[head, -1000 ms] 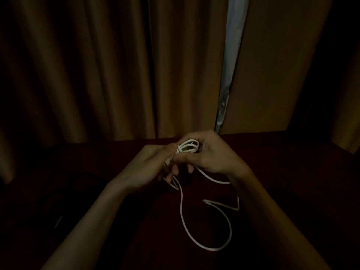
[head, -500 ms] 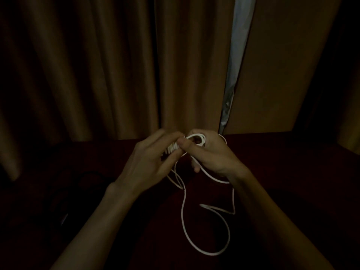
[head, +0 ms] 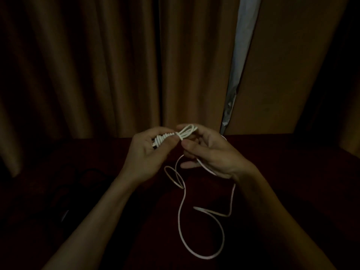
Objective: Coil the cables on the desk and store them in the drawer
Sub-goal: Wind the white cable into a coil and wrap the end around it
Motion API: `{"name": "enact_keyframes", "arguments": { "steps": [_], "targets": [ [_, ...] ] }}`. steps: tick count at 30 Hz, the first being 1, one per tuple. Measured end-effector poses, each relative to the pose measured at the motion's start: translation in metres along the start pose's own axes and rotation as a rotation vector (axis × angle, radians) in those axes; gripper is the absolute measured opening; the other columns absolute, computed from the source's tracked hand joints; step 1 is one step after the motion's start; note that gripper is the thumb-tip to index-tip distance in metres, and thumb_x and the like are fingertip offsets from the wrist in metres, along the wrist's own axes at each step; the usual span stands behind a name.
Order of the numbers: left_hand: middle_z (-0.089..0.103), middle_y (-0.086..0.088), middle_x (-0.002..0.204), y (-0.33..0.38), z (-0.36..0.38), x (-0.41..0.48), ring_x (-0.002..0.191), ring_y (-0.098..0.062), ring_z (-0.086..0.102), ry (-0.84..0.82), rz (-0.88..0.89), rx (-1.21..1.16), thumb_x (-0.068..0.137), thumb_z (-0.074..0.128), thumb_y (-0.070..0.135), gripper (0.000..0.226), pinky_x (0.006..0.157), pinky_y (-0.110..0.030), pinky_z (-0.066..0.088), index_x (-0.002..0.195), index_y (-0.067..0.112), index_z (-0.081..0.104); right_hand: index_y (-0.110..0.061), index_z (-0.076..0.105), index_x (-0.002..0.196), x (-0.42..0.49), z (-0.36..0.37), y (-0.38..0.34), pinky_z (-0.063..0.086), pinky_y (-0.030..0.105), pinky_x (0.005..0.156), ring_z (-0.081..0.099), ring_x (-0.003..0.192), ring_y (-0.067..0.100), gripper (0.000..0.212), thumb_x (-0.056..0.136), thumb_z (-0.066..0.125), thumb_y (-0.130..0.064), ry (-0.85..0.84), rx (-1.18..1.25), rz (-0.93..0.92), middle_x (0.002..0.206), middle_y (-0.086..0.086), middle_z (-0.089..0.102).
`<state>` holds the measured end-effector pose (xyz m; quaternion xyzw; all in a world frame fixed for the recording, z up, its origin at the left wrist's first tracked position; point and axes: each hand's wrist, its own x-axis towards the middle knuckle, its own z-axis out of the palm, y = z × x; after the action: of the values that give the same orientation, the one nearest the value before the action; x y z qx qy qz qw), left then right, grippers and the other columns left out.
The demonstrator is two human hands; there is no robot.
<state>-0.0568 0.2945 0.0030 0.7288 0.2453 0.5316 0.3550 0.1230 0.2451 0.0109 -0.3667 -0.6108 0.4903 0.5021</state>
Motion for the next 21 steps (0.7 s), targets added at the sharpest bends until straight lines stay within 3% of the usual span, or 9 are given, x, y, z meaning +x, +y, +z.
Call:
{"name": "enact_keyframes", "arguments": {
  "steps": [4,6,9,11,13,15,18,21],
  "targets": [
    [0.052,0.002,0.058,0.004,0.001,0.003,0.049,-0.005,0.044,-0.076,-0.295,-0.245,0.090,0.067,0.022,0.015,0.044,-0.018,0.032,0.081,0.015,0.076,-0.016,0.058,0.135,0.001,0.001,0.004,0.040,0.019,0.054,0.051,0.067,0.004,0.041,0.094,0.066,-0.015,0.040,-0.054,-0.112,0.089,0.007,0.052],
    [0.047,-0.003,0.056,0.007,0.002,0.002,0.045,-0.008,0.039,-0.172,-0.357,-0.324,0.084,0.064,0.034,0.037,0.039,-0.016,0.027,0.095,0.000,0.073,-0.008,0.060,0.131,0.000,0.001,0.005,0.037,0.018,0.052,0.050,0.062,0.004,0.037,0.095,0.065,-0.013,0.044,-0.066,-0.143,0.083,0.007,0.053],
    [0.043,-0.006,0.051,0.009,0.003,0.002,0.038,-0.010,0.030,-0.262,-0.416,-0.401,0.086,0.057,0.034,0.050,0.034,-0.016,0.020,0.112,-0.007,0.068,-0.003,0.064,0.111,-0.002,0.000,0.004,0.038,0.018,0.053,0.053,0.059,0.000,0.015,0.096,0.063,-0.002,0.019,-0.118,-0.199,0.074,-0.005,0.062],
    [0.046,-0.007,0.051,0.008,0.004,0.002,0.036,-0.011,0.031,-0.304,-0.432,-0.406,0.090,0.054,0.037,0.050,0.034,-0.016,0.024,0.113,-0.006,0.068,-0.006,0.064,0.097,-0.002,-0.001,0.001,0.047,0.012,0.064,0.063,0.068,-0.002,0.012,0.095,0.061,0.005,0.045,-0.207,-0.236,0.074,-0.011,0.068],
    [0.053,-0.011,0.056,0.009,0.004,0.002,0.038,-0.016,0.038,-0.326,-0.406,-0.355,0.091,0.052,0.043,0.053,0.039,-0.019,0.027,0.111,-0.003,0.071,-0.008,0.064,0.094,-0.002,0.001,-0.002,0.050,0.013,0.072,0.067,0.078,-0.002,0.014,0.096,0.060,0.006,0.068,-0.265,-0.261,0.078,-0.012,0.070],
    [0.063,-0.014,0.067,0.011,0.004,0.002,0.044,-0.021,0.050,-0.305,-0.356,-0.265,0.091,0.052,0.046,0.049,0.042,-0.020,0.030,0.107,0.005,0.072,-0.004,0.062,0.094,-0.002,0.004,-0.003,0.048,0.011,0.061,0.065,0.064,-0.001,0.011,0.098,0.057,0.004,0.098,-0.250,-0.244,0.068,-0.010,0.068],
    [0.072,-0.005,0.084,0.009,-0.002,0.002,0.058,-0.020,0.066,-0.186,-0.203,-0.125,0.096,0.063,0.022,0.021,0.049,-0.018,0.045,0.112,0.007,0.063,0.001,0.063,0.096,0.001,0.008,0.000,0.033,0.018,0.047,0.046,0.048,0.005,0.009,0.101,0.059,-0.006,0.183,-0.190,-0.209,0.059,0.000,0.048],
    [0.072,0.008,0.106,0.002,-0.006,0.000,0.090,-0.005,0.072,-0.134,0.125,0.219,0.087,0.077,0.011,0.041,0.074,-0.018,0.053,0.124,0.016,0.061,0.006,0.060,0.093,0.005,0.008,0.004,0.018,0.036,0.048,0.030,0.049,0.012,0.027,0.097,0.061,-0.021,0.219,-0.098,-0.176,0.061,0.005,0.031]
  ]
}}
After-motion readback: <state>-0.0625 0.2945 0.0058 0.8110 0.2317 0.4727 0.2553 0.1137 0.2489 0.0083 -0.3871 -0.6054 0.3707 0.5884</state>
